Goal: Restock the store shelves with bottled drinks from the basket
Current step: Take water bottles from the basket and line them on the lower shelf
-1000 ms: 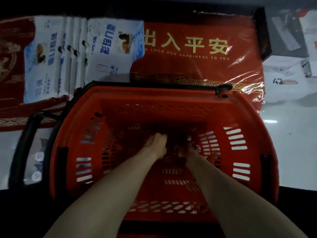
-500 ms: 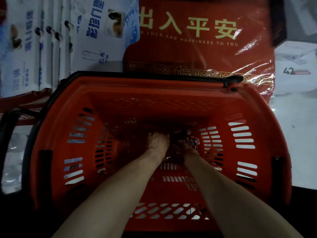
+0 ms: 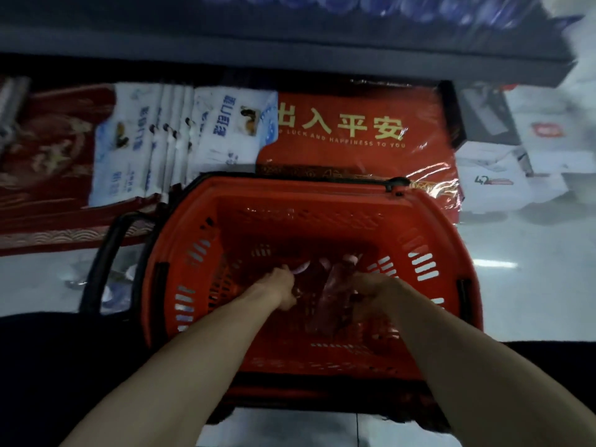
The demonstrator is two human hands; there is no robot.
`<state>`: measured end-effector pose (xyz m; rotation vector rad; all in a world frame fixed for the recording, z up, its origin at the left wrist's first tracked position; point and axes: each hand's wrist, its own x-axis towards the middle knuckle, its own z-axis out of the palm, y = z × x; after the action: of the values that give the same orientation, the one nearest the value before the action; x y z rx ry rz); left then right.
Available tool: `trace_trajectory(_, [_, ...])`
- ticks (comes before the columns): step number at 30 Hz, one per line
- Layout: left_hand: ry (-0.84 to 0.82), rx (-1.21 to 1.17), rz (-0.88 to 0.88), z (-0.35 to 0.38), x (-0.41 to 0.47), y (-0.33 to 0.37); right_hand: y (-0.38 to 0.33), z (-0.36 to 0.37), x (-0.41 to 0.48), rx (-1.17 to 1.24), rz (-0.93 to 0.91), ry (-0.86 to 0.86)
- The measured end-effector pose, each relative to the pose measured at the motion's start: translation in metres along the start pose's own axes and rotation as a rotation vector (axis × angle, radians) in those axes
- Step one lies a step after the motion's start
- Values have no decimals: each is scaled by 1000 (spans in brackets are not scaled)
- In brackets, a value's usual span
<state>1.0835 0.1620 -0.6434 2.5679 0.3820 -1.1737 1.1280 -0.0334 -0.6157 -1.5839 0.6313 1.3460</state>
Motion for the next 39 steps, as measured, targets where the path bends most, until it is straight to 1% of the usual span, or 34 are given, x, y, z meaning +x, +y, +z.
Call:
trace_trajectory(2, [20,-128,18,-18,-22,-3,-6,4,-26,58,-16,-20])
trace_trajectory(4, [67,-176,62,-41,-45,-3,-12,8,-46,121,-69,-58])
trace_trajectory(6, [131,-206,112,-68,-67,-1,-19,9,-65,142,-124,-118])
trace_trajectory(8, [184,-296,182,-93,-88,1,-28,10,-91,122,-174,-130])
trace_trajectory(10, [206,-478,273,-115,-108,1,-41,8,-111,93,-283,-133])
trace_trajectory(13, [120,-830,423,-144,-138,3,-61,5,-149,111,-430,-119])
trace_trajectory(15, [131,-1039,482,-163,-157,7,-75,5,-175,150,-489,-146])
trace_trajectory(18, [127,-1230,589,-184,-178,13,-94,6,-199,245,-594,-208])
trace_trajectory(20, [116,-1295,628,-192,-189,19,-105,6,-207,307,-662,-231])
trace_trajectory(23, [166,-1368,612,-197,-191,26,-117,11,-220,256,-750,-271])
trace_trajectory(26, [265,-1356,610,-195,-184,28,-122,14,-218,203,-821,-209])
trace_trajectory(28, [302,-1339,597,-189,-176,27,-124,18,-210,220,-846,-148])
trace_trajectory(30, [274,-1347,588,-184,-169,26,-123,23,-202,261,-828,-138])
trace_trajectory(33, [237,-1388,551,-190,-166,27,-128,28,-197,354,-812,-201])
trace_trajectory(37, [205,-1432,582,-224,-171,27,-147,27,-207,363,-921,-231])
trace_trajectory(39, [229,-1438,621,-248,-176,25,-159,29,-215,379,-990,-263])
